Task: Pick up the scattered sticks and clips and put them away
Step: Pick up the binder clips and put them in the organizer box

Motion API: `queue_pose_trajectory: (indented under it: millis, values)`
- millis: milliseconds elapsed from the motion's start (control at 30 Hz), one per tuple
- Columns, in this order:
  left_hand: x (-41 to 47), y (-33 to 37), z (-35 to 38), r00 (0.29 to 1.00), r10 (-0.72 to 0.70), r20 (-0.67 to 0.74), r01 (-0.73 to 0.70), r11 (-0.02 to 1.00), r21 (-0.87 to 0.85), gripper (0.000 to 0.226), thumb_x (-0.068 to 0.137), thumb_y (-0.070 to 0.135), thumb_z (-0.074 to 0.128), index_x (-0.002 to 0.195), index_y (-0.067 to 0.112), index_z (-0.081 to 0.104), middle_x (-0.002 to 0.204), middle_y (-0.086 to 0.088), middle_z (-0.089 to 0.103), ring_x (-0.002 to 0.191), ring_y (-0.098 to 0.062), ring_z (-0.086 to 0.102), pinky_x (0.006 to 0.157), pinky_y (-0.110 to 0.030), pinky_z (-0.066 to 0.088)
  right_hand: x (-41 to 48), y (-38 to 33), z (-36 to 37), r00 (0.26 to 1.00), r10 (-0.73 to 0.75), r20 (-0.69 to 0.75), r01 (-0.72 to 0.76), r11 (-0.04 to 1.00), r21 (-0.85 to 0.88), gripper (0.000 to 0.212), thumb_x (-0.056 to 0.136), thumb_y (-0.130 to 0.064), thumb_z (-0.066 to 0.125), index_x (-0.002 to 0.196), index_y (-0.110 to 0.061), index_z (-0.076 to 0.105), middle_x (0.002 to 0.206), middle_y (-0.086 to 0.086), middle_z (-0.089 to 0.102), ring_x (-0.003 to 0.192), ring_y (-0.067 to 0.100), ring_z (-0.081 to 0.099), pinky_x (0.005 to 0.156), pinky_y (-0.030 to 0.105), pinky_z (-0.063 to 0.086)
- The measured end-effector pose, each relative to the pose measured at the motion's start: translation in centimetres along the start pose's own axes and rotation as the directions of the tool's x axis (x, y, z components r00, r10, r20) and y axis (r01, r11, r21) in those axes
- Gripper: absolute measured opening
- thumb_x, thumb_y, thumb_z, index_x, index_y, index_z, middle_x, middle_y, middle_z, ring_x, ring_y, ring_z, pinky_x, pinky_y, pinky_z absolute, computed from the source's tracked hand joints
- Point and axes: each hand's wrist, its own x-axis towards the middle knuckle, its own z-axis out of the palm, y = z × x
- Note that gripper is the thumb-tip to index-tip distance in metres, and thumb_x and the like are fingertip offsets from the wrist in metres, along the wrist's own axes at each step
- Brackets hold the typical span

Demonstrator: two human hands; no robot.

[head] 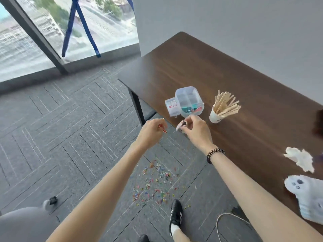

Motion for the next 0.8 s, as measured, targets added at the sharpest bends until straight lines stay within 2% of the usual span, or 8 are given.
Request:
queue_pose_trajectory:
  millis: [100, 233, 367, 567, 633, 800]
  values:
    - [4.6, 1.0, 0.7, 0.999, -0.026, -0.040, 0.027, 1.000, 0.010, 0.032, 0.080, -0.004, 0.046, 0.081, 0.021, 0.066, 0.092, 0.004, 0.069, 0.081, -0.015, 0.062, 0.071, -0.031, 0.052, 4.2, 1.8, -1.6, 0.999, 0.007, -0.046, -0.005, 1.000, 0.027, 0.024, 0.080, -0.028, 0.073, 0.094, -0.018, 0.055, 0.087, -0.006, 0.060, 0.076, 0.012, 0.059, 0.065, 0.029, 0.050]
    - [10.1, 2.3, 1.3, 0.996, -0.051, -0.074, 0.051, 0.999, 0.003, 0.031, 0.081, -0.005, 0.046, 0.084, 0.018, 0.067, 0.095, -0.001, 0.069, 0.073, -0.018, 0.058, 0.062, -0.028, 0.046, 9.9, 3.5, -3.1, 0.992, -0.010, -0.123, 0.012, 1.000, 0.017, 0.024, 0.080, -0.024, 0.072, 0.090, -0.017, 0.052, 0.092, -0.001, 0.059, 0.074, 0.016, 0.057, 0.063, 0.028, 0.045]
    - [15.0, 2.8, 1.7, 0.995, -0.044, -0.092, 0.046, 0.999, 0.028, 0.034, 0.080, -0.008, 0.041, 0.080, 0.017, 0.064, 0.090, -0.002, 0.069, 0.077, -0.022, 0.062, 0.069, -0.039, 0.054, 15.7, 4.3, -4.0, 0.987, -0.039, -0.153, 0.027, 0.996, -0.081, 0.016, 0.084, -0.018, 0.065, 0.095, -0.017, 0.052, 0.095, -0.001, 0.061, 0.078, 0.017, 0.057, 0.063, 0.029, 0.045]
    - [20.8, 3.0, 3.0, 0.997, -0.018, -0.069, 0.025, 0.995, 0.093, 0.033, 0.084, -0.010, 0.040, 0.081, 0.014, 0.062, 0.094, -0.003, 0.069, 0.088, -0.022, 0.065, 0.073, -0.041, 0.056, 21.6, 5.6, -2.8, 0.996, -0.021, -0.087, 0.009, 0.991, -0.135, 0.011, 0.086, -0.012, 0.062, 0.092, -0.014, 0.053, 0.094, 0.003, 0.062, 0.076, 0.022, 0.060, 0.063, 0.034, 0.051]
    - [21.8, 2.9, 3.7, 0.999, -0.004, -0.048, 0.011, 0.991, 0.136, 0.033, 0.084, -0.010, 0.039, 0.082, 0.014, 0.062, 0.096, -0.003, 0.069, 0.084, -0.022, 0.064, 0.071, -0.040, 0.056, 22.3, 6.2, -2.0, 0.999, -0.019, -0.038, 0.014, 0.989, -0.148, 0.012, 0.084, -0.012, 0.063, 0.091, -0.015, 0.054, 0.092, 0.003, 0.062, 0.077, 0.023, 0.061, 0.065, 0.035, 0.052]
    - [23.2, 2.1, 4.8, 0.999, 0.041, 0.022, -0.046, 0.945, 0.324, 0.031, 0.086, -0.010, 0.044, 0.092, 0.016, 0.061, 0.097, -0.002, 0.064, 0.083, -0.020, 0.057, 0.058, -0.026, 0.043, 22.7, 7.4, -0.9, 1.000, -0.004, 0.021, 0.008, 0.986, -0.166, 0.010, 0.087, -0.012, 0.061, 0.096, -0.014, 0.056, 0.098, 0.005, 0.062, 0.081, 0.024, 0.061, 0.066, 0.034, 0.052]
